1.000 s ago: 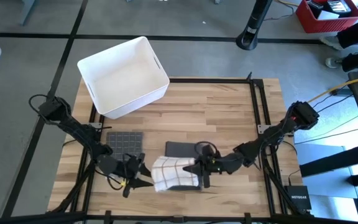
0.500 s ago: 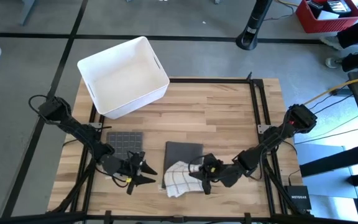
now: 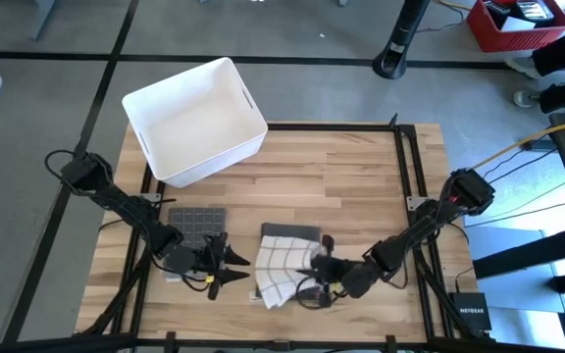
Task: Fold towel
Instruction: Stack the folded brown-white towel on top of the folded gray towel, then stack the folded gray checkered towel on top of the folded brown-white towel
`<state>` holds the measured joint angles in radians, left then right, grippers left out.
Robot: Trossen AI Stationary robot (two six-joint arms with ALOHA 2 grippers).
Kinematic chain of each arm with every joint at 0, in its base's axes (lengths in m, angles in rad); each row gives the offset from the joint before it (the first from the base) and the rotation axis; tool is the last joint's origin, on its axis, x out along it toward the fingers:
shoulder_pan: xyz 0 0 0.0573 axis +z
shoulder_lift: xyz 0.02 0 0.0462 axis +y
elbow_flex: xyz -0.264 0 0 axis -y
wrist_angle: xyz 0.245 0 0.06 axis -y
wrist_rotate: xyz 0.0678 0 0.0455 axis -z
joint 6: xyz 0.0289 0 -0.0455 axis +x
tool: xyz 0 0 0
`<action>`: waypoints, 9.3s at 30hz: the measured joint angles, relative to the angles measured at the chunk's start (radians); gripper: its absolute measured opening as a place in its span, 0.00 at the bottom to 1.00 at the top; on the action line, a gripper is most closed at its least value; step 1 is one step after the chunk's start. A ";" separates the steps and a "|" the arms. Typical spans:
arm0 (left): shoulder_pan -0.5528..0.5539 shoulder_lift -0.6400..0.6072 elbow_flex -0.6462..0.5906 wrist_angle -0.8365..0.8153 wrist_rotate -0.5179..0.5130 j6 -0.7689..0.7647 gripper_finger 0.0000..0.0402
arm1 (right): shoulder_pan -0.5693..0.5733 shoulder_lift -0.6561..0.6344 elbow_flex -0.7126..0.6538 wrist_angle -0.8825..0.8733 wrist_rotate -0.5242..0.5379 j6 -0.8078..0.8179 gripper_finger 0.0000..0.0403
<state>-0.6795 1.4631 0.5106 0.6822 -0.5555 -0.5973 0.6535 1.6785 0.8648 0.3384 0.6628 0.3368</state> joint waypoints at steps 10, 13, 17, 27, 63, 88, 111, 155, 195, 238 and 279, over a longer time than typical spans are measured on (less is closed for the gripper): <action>0.008 0.000 0.000 -0.020 -0.002 -0.005 0.39 | -0.039 0.107 -0.031 -0.217 -0.091 0.454 0.04; 0.013 0.000 0.000 -0.019 -0.002 -0.006 0.39 | -0.039 0.107 -0.030 -0.225 -0.106 0.524 0.06; 0.025 0.000 0.000 -0.016 -0.002 -0.013 0.39 | -0.047 0.107 -0.030 -0.228 -0.127 0.583 0.13; 0.206 0.000 0.047 -0.139 0.177 -0.037 0.39 | -0.047 -0.007 -0.030 -0.307 -0.311 0.467 0.48; 0.608 0.361 0.434 -0.583 0.903 0.389 0.39 | 0.086 0.068 -0.031 -0.491 0.001 0.576 0.60; 0.528 0.184 0.434 -0.768 0.295 0.309 0.01 | 0.087 0.068 -0.030 -0.434 -0.027 0.573 0.60; 0.534 0.170 0.545 -0.926 0.324 0.328 0.37 | 0.086 0.060 -0.030 -0.422 -0.067 0.564 0.60; -0.043 0.115 0.521 -1.384 0.351 -0.274 0.39 | 0.041 0.019 -0.006 -0.282 -0.153 0.392 0.60; -0.171 0.133 0.159 -1.237 0.109 -0.338 0.07 | 0.126 0.074 -0.009 -0.266 0.026 0.470 0.60; -0.100 0.101 0.324 -1.041 0.095 -0.298 0.01 | 0.125 0.074 -0.009 -0.206 0.042 0.461 0.60; 0.618 0.083 0.561 -0.802 0.281 0.868 0.01 | 0.137 0.076 -0.009 -0.644 -0.057 0.840 0.60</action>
<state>-0.0612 1.5466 1.0714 -0.1197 -0.2750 0.2710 0.7902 1.7547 0.8558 -0.3056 0.6057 1.1772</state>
